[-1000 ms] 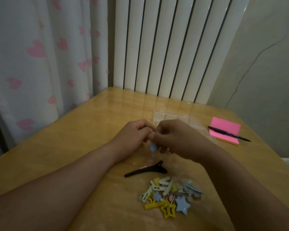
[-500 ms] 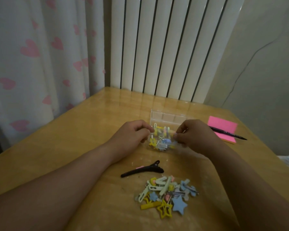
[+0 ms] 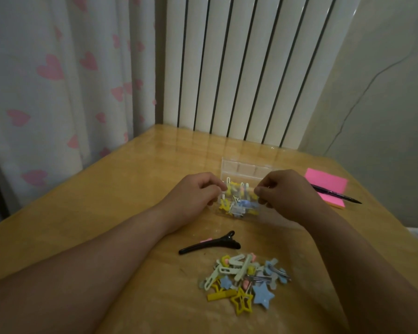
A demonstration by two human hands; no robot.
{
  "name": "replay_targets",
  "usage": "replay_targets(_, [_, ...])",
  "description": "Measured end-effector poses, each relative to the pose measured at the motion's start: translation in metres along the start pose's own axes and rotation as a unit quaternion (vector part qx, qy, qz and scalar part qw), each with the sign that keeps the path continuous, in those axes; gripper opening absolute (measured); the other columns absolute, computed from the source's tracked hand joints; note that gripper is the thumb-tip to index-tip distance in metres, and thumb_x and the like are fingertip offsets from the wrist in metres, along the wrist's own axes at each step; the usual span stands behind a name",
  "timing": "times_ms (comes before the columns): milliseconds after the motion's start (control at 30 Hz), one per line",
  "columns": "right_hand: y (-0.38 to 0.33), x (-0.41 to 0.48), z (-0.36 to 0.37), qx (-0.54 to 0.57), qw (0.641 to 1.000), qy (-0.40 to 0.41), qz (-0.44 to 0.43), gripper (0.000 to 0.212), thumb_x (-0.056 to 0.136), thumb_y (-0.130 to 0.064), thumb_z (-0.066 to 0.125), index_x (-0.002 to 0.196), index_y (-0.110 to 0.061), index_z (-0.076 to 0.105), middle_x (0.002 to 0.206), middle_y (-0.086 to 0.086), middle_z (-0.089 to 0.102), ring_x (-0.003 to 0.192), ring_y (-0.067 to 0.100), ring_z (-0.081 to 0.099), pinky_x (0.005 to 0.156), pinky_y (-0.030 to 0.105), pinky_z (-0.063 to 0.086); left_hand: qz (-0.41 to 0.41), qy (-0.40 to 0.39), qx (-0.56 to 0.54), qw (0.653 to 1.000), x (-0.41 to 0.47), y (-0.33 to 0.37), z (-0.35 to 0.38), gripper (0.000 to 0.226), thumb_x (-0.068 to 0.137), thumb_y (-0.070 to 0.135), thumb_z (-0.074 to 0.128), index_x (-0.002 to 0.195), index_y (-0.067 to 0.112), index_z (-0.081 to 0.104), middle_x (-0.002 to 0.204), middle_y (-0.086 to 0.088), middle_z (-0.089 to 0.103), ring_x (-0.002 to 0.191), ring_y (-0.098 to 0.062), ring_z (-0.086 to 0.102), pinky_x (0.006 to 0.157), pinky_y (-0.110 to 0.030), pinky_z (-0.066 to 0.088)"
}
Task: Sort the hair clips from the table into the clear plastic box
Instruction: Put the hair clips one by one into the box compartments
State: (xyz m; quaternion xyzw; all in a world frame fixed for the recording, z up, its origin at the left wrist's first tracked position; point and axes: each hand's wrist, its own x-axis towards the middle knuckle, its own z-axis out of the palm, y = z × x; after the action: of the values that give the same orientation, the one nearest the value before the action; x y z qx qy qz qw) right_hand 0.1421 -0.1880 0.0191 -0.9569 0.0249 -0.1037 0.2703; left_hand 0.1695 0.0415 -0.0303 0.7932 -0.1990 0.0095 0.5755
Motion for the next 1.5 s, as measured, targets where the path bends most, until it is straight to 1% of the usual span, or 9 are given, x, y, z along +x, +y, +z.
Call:
replay_targets(167, [-0.013, -0.007, -0.009, -0.014, 0.998, -0.034, -0.057, 0.01, 0.098, -0.031, 0.071, 0.094, -0.023, 0.075, 0.082, -0.007, 0.075, 0.077, 0.008, 0.07, 0.08, 0.04, 0.062, -0.005, 0.002, 0.0, 1.0, -0.002, 0.003, 0.0, 0.02, 0.101, 0.016, 0.061, 0.104, 0.021, 0.079, 0.083, 0.003, 0.069, 0.076, -0.004, 0.063, 0.07, -0.014, 0.051])
replay_targets(333, [-0.035, -0.02, -0.024, -0.023, 0.98, -0.138, -0.139, 0.007, 0.096, -0.033, 0.073, 0.093, -0.027, 0.074, 0.08, -0.008, 0.075, 0.072, -0.001, 0.068, 0.071, 0.027, 0.052, 0.0, 0.003, 0.009, 1.0, -0.003, 0.005, 0.0, 0.02, 0.101, 0.012, 0.06, 0.105, 0.018, 0.079, 0.081, 0.001, 0.068, 0.075, -0.006, 0.063, 0.067, -0.012, 0.05])
replay_targets(567, [-0.059, -0.037, -0.026, -0.098, 0.912, -0.348, -0.193, 0.01, 0.092, -0.038, 0.078, 0.102, -0.039, 0.075, 0.082, -0.019, 0.071, 0.072, -0.005, 0.064, 0.07, 0.024, 0.044, 0.003, 0.003, 0.015, 1.0, -0.002, 0.005, 0.0, 0.02, 0.099, 0.011, 0.06, 0.105, 0.017, 0.078, 0.098, -0.018, 0.074, 0.08, -0.011, 0.064, 0.068, -0.014, 0.052])
replay_targets(733, [-0.071, -0.047, -0.011, -0.175, 0.868, -0.413, -0.212, 0.024, 0.088, -0.045, 0.081, 0.111, -0.039, 0.076, 0.09, -0.019, 0.071, 0.079, -0.001, 0.066, 0.072, 0.025, 0.051, 0.008, 0.009, 0.014, 1.0, -0.003, 0.005, 0.001, 0.021, 0.1, 0.008, 0.059, 0.106, 0.014, 0.079, 0.097, -0.023, 0.073, 0.075, -0.009, 0.062, 0.066, -0.012, 0.05])
replay_targets(900, [-0.073, -0.049, -0.004, -0.188, 0.865, -0.406, -0.227, 0.022, 0.089, -0.042, 0.08, 0.107, -0.032, 0.075, 0.095, -0.012, 0.072, 0.087, 0.011, 0.069, 0.081, 0.036, 0.058, 0.002, 0.006, 0.008, 1.0, -0.002, 0.003, 0.0, 0.022, 0.099, 0.008, 0.059, 0.105, 0.015, 0.079, 0.089, -0.017, 0.072, 0.074, -0.007, 0.062, 0.064, -0.01, 0.048])
replay_targets(1100, [-0.065, -0.043, -0.011, -0.099, 0.89, -0.384, -0.224, 0.013, 0.092, -0.033, 0.079, 0.102, -0.027, 0.072, 0.088, -0.005, 0.073, 0.07, 0.006, 0.066, 0.064, 0.027, 0.054, 0.006, 0.0, 0.0, 1.0, -0.001, 0.001, -0.001, 0.021, 0.097, 0.009, 0.061, 0.1, 0.02, 0.079, 0.091, -0.009, 0.076, 0.08, -0.013, 0.065, 0.072, -0.017, 0.052])
replay_targets(1200, [-0.056, -0.034, -0.021, 0.013, 0.933, -0.299, -0.2, 0.006, 0.096, -0.024, 0.074, 0.101, -0.023, 0.071, 0.087, -0.002, 0.072, 0.07, 0.006, 0.068, 0.063, 0.022, 0.056, 0.0, -0.013, -0.007, 1.0, -0.001, 0.002, -0.002, 0.02, 0.098, 0.011, 0.061, 0.096, 0.022, 0.078, 0.09, -0.005, 0.076, 0.081, -0.014, 0.066, 0.074, -0.026, 0.053])
replay_targets(1367, [-0.015, -0.011, -0.037, 0.083, 0.99, -0.079, -0.081, 0.003, 0.097, -0.024, 0.073, 0.098, -0.021, 0.073, 0.09, -0.002, 0.074, 0.076, 0.011, 0.071, 0.066, 0.028, 0.057, -0.005, 0.001, 0.004, 1.0, -0.002, 0.003, 0.0, 0.021, 0.102, 0.014, 0.06, 0.101, 0.022, 0.079, 0.081, -0.002, 0.068, 0.072, -0.006, 0.061, 0.067, -0.015, 0.05])
replay_targets(1500, [0.009, -0.001, -0.046, 0.022, 0.996, -0.089, -0.009, 0.005, 0.093, -0.018, 0.077, 0.096, -0.02, 0.073, 0.088, 0.002, 0.076, 0.077, 0.018, 0.071, 0.066, 0.032, 0.058, -0.009, 0.003, 0.003, 1.0, -0.002, 0.002, 0.0, 0.021, 0.102, 0.015, 0.06, 0.102, 0.023, 0.079, 0.08, 0.001, 0.068, 0.071, -0.002, 0.06, 0.066, -0.012, 0.048])
